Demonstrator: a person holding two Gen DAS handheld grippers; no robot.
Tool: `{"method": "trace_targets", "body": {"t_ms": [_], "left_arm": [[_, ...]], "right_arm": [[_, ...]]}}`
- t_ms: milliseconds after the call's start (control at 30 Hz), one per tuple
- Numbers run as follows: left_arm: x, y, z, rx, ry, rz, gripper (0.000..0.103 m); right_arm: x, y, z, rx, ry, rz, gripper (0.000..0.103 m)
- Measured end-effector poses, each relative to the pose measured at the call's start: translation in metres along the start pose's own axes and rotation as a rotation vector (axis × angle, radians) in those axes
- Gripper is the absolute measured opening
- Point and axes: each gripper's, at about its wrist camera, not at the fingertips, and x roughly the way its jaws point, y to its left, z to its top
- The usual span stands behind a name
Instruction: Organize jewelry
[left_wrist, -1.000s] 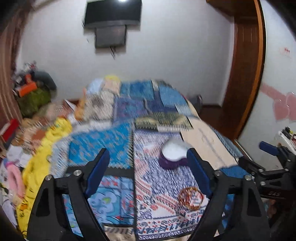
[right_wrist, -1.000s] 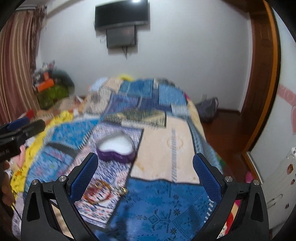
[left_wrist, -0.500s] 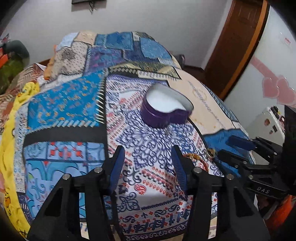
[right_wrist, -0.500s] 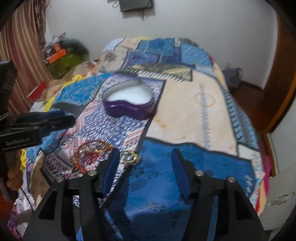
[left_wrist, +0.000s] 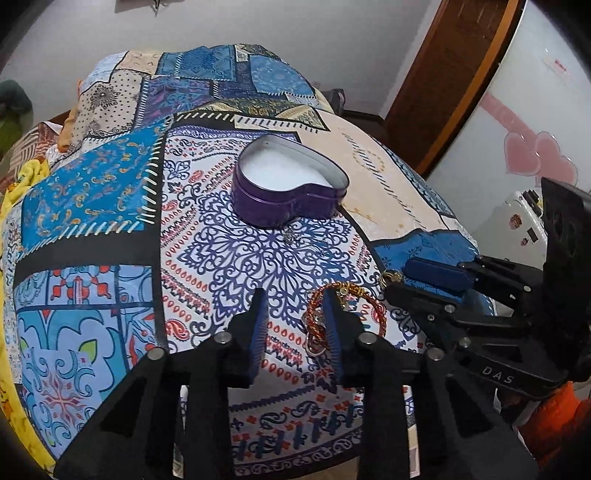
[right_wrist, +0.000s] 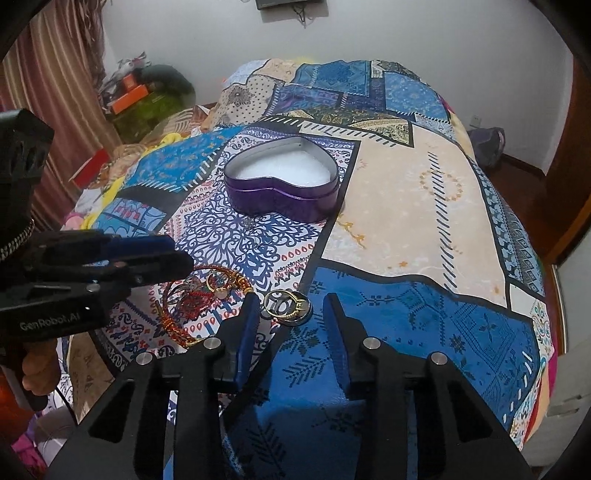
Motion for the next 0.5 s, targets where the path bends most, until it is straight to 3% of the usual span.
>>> {"method": "trace_targets", "body": {"t_ms": [133,300,433,500], "left_arm": [[0.0043,0.0006,-0.0016,-0.008,0.009,0.001,0.021],[0.0052,0.0025,-0.0022,-0.023,0.009,-0.029,0.003],[0.0017,0.0011,-0.0019,-0.021,-0.006,-0.041,0.002],[-0.0028,0.0003,-0.0007,-0.021,-0.024,-0.042,0.002]], "right_arm": [[0.0015,0.0001,0.0009,-0.004,0.002,0.004,0.029],[0.0063,0.0018,0.0019,-0.01,0.005,0.005,0.023],[0.0064,0.0078,0.001,-0.039,0.0,-0.002,0.022],[0.006,0.0091,0.0012,-0.046,0.001,0.002,0.012]]}}
